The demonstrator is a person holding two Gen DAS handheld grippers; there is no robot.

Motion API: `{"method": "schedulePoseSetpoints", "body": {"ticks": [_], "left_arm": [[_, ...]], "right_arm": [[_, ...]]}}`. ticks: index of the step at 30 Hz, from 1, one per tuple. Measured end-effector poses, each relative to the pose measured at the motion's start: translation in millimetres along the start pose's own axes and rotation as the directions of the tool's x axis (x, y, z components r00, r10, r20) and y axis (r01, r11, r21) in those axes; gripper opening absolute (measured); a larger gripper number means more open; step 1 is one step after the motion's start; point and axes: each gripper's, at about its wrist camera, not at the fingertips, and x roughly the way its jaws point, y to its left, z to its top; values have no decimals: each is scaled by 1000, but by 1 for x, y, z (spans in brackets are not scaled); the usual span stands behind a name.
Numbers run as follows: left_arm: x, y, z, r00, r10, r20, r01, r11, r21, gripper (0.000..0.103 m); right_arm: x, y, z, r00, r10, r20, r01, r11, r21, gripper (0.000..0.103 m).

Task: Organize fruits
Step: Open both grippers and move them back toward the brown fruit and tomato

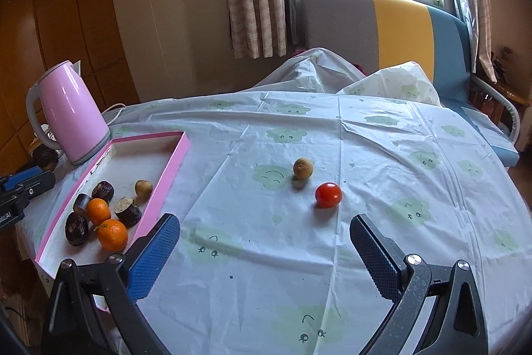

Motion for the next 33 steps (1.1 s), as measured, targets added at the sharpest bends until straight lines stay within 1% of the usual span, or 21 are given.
{"method": "schedulePoseSetpoints", "body": {"ticks": [6, 12, 15, 16, 18, 22, 24, 25, 27, 29, 31, 33], "left_arm": [[5, -10, 1, 1000, -9, -16, 9, 1000, 22, 37], [13, -26, 4, 999, -33, -35, 35, 998, 53, 37], [19, -35, 5, 997, -62, -48, 65, 996, 63, 37], [21, -38, 6, 996, -77, -55, 80, 995, 61, 37], [25, -44, 6, 991, -113, -70, 117, 991, 57, 37], [33, -56, 7, 975, -192, -113, 197, 979, 41, 38], [37, -61, 7, 964, -227, -138, 233, 972, 27, 37], [39, -64, 7, 960, -238, -147, 244, 969, 24, 37], [43, -70, 6, 956, -243, -167, 251, 967, 32, 37], [48, -75, 5, 950, -247, -192, 258, 965, 36, 37], [53, -79, 5, 945, -249, -213, 262, 964, 35, 37], [56, -83, 5, 940, -259, -222, 272, 962, 32, 37]], "right_arm": [[7, -17, -4, 999, -26, -22, 26, 999, 30, 103], [14, -32, -11, 997, -58, -48, 60, 997, 46, 102], [19, -41, -14, 996, -66, -67, 70, 996, 59, 96], [21, -44, -14, 995, -63, -80, 69, 996, 65, 92], [25, -50, -15, 993, -72, -97, 79, 994, 72, 89], [36, -60, -11, 989, -89, -118, 99, 992, 76, 78], [39, -62, -9, 989, -91, -121, 101, 992, 78, 77], [42, -63, -7, 988, -93, -122, 103, 991, 82, 74], [49, -66, -1, 988, -88, -127, 99, 991, 88, 73], [57, -66, 5, 987, -101, -129, 112, 990, 83, 71], [66, -67, 10, 986, -104, -134, 116, 990, 85, 63], [75, -68, 14, 984, -116, -136, 128, 989, 78, 58]]}}
